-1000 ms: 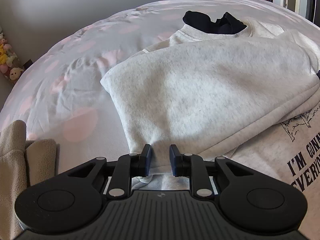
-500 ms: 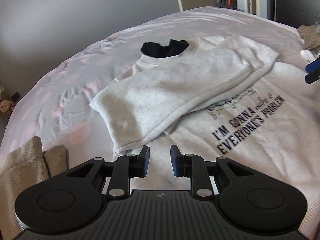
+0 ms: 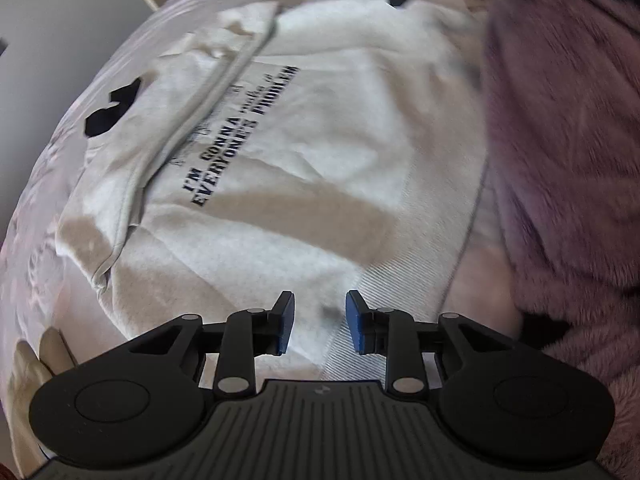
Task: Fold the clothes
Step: 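Grasp the sweatshirt hem band with the left tool, then grasp the hem corner with the right tool while the left tool holds the hem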
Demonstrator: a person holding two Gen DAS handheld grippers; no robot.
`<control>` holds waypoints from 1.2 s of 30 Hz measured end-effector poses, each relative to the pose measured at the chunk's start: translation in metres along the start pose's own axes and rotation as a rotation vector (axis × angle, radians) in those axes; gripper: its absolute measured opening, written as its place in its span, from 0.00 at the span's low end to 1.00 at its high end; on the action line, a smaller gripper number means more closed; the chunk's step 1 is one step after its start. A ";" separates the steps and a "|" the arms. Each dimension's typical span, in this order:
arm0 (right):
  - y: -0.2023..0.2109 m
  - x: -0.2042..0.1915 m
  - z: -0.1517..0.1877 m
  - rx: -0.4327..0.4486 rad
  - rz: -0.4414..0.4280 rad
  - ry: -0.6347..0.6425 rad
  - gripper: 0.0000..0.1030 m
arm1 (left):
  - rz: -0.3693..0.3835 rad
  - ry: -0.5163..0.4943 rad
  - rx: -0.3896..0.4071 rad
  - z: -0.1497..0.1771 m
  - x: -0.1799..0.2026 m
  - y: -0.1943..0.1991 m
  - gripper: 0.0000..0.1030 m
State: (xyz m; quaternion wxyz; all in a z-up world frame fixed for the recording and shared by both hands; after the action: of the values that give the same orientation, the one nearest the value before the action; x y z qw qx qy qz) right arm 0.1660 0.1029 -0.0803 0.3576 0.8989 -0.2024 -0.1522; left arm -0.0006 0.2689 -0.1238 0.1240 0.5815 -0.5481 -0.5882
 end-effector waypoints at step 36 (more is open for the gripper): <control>-0.014 -0.022 0.013 -0.122 -0.059 0.148 0.60 | 0.038 -0.086 -0.253 0.001 0.036 -0.057 0.16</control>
State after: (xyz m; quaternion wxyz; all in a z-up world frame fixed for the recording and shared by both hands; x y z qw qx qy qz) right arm 0.1450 0.1149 -0.0958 0.4209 0.8898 -0.1393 -0.1080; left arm 0.0158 0.2617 -0.1887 0.1839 0.5249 -0.4852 -0.6747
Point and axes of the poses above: each gripper's, at about its wrist camera, not at the fingertips, and y roughly against the way its jaws point, x to its right, z to its underside, the point moved 2 cm from there along -y, roughly the way its jaws point, and after that the axes turned 14 degrees about -z, right-handed, at the moved point
